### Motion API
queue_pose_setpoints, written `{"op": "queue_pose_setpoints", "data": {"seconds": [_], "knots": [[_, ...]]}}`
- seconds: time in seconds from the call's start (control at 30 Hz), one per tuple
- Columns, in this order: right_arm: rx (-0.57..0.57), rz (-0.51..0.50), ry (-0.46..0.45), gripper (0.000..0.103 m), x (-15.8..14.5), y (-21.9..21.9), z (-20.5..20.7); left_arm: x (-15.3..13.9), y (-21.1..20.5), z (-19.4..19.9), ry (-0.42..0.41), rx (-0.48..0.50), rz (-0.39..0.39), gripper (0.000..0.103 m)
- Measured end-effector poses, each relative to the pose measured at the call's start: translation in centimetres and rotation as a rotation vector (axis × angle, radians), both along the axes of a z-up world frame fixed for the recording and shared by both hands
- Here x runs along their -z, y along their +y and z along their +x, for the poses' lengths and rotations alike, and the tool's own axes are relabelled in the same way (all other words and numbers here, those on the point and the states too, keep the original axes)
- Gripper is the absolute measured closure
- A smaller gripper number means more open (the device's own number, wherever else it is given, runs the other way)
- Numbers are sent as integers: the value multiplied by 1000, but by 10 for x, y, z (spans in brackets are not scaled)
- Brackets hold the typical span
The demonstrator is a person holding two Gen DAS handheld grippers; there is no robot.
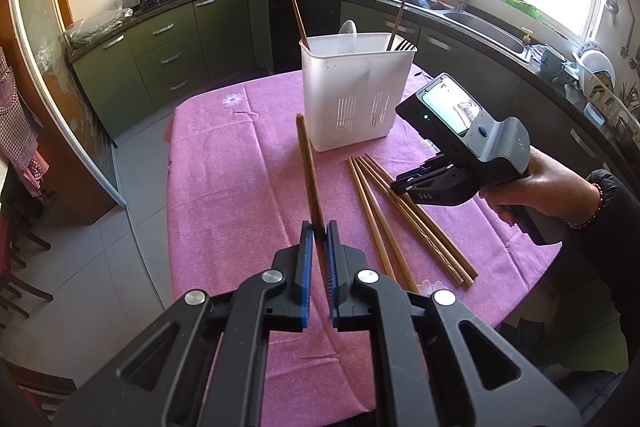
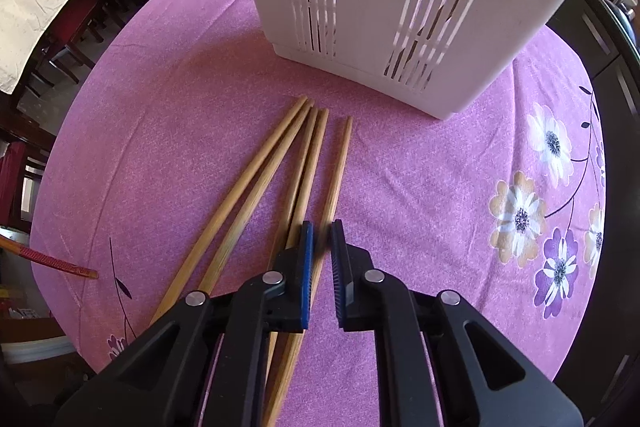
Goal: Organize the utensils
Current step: 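Lower the right tool toward the remaining chopsticks to grasp one, then carry the chopsticks into the white caddy with both tools and release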
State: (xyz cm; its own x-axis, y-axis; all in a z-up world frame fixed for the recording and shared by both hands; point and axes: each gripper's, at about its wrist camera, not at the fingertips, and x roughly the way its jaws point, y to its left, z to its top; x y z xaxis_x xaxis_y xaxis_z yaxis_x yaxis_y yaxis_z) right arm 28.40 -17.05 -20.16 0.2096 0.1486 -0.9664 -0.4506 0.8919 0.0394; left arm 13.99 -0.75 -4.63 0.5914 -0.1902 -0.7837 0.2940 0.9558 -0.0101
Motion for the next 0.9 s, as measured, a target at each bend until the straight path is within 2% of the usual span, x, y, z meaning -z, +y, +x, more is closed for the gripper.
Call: {"op": "queue_pose_setpoints", "data": {"seconds": [0.07,0.17,0.33,0.5,0.7,0.9], "knots": [[5,2,-23,96,-3,-2,2,0,0,0,1,0,3,96],[18,58,-59,96,-24,-13,-2,0,0,-1,2,2,10,96],[31,158,-186,96,-84,-43,-23,0,-1,-2,3,3,16,96],[57,222,-330,96,-136,-75,-68,-1,-1,-4,1,5,20,96],[71,237,-388,96,-155,-106,-113,-1,-1,-8,-5,1,18,96],[63,244,-402,96,-160,-114,-131,-2,-2,-10,-7,-3,21,96]]}}
